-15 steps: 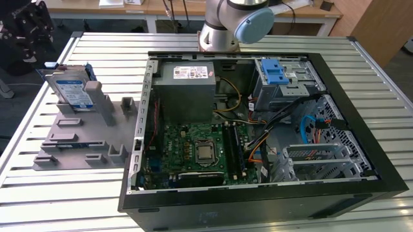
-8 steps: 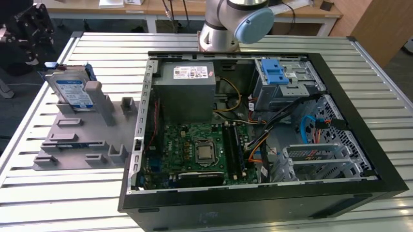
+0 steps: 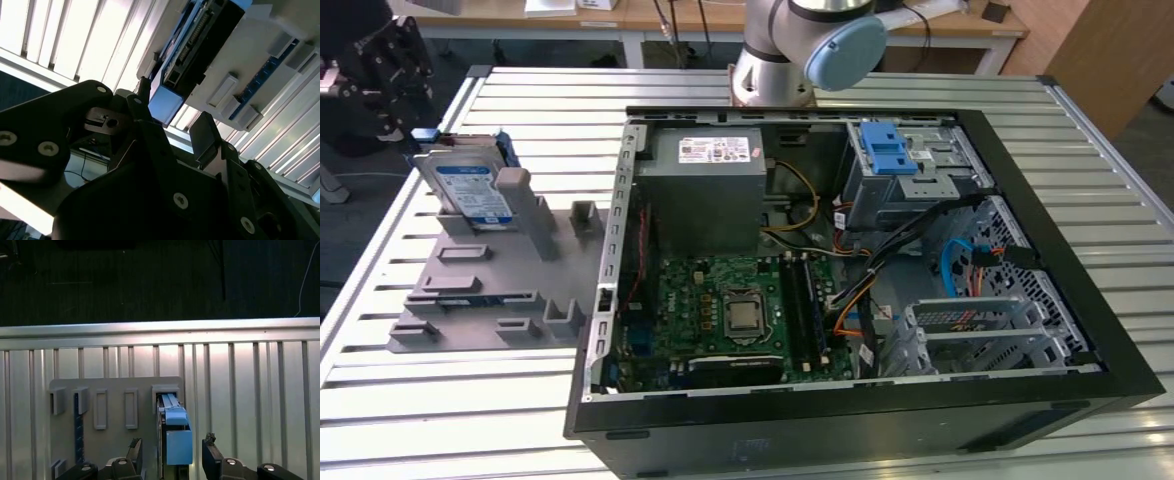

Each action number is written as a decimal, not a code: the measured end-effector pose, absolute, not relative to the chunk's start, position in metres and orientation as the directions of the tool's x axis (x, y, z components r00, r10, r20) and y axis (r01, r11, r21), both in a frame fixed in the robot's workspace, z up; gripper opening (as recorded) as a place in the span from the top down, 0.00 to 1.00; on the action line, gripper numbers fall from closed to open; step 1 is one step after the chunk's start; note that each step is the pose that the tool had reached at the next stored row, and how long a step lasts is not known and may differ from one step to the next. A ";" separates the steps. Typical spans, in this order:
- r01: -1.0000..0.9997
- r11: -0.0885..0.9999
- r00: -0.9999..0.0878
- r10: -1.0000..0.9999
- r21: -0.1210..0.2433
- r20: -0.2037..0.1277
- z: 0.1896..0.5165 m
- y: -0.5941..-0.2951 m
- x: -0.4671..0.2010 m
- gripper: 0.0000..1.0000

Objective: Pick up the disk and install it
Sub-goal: 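Pick up the disk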

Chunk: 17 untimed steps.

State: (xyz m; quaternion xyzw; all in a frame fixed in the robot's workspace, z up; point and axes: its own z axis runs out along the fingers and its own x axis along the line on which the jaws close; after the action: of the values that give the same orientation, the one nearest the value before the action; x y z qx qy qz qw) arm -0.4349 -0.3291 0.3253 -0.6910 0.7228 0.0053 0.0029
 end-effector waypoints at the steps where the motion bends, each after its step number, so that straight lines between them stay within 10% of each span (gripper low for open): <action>1: -0.999 0.045 -0.045 -0.999 0.004 -0.012 0.324 -0.329 -0.435 0.41; 17: -0.999 0.045 -0.045 -0.999 0.004 -0.011 0.307 -0.325 -0.436 0.49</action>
State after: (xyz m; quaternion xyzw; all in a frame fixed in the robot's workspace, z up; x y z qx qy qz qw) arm -0.4362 -0.3248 0.3066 -0.6911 0.7227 0.0051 0.0026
